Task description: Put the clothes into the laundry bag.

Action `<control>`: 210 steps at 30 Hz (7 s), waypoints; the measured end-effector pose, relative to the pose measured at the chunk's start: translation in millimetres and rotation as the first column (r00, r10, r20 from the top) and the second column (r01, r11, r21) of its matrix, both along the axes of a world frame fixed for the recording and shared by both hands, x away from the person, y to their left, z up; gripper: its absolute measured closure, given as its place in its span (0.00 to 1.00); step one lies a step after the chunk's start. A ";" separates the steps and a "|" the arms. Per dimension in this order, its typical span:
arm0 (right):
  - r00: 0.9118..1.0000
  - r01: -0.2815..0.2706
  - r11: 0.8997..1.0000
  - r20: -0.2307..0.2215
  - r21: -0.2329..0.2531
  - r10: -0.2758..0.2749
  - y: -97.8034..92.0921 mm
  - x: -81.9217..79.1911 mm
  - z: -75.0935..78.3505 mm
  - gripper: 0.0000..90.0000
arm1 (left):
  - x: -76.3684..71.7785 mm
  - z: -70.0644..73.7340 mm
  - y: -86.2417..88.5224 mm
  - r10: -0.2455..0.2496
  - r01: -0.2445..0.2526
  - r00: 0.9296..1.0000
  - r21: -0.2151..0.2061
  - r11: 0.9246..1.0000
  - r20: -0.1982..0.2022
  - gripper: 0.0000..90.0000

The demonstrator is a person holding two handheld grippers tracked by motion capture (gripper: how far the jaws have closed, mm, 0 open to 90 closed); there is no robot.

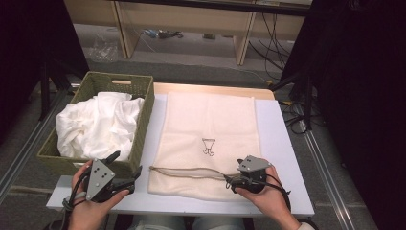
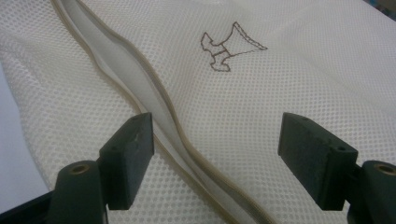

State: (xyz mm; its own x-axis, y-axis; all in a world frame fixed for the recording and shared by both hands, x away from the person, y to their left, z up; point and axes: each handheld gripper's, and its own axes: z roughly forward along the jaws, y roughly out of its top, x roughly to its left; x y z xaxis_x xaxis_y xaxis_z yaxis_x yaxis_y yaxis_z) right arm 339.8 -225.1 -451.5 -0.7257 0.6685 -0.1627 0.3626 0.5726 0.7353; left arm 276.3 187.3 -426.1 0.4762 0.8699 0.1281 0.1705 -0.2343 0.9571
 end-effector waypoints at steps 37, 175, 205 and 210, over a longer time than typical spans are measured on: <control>0.993 -0.094 0.989 -0.078 -0.112 0.085 66.4 42.4 -22.3 0.62 | -2.2 -4.1 -0.7 -0.003 0.003 0.999 0.000 1.000 -0.036 0.22; 0.987 -0.009 0.997 0.159 0.083 -0.004 60.7 65.9 84.8 0.99 | 16.6 155.1 0.9 -0.351 0.354 0.934 -0.274 0.894 0.061 0.80; 0.987 0.000 0.989 0.157 0.148 -0.023 60.2 62.2 92.2 0.99 | 37.2 44.2 -109.0 -0.538 0.543 0.764 -0.095 0.835 -0.356 0.79; 0.989 0.002 0.986 0.145 0.167 -0.027 63.5 58.4 93.1 1.00 | 50.3 36.2 -130.9 -0.497 0.518 0.770 -0.062 0.853 -0.401 0.79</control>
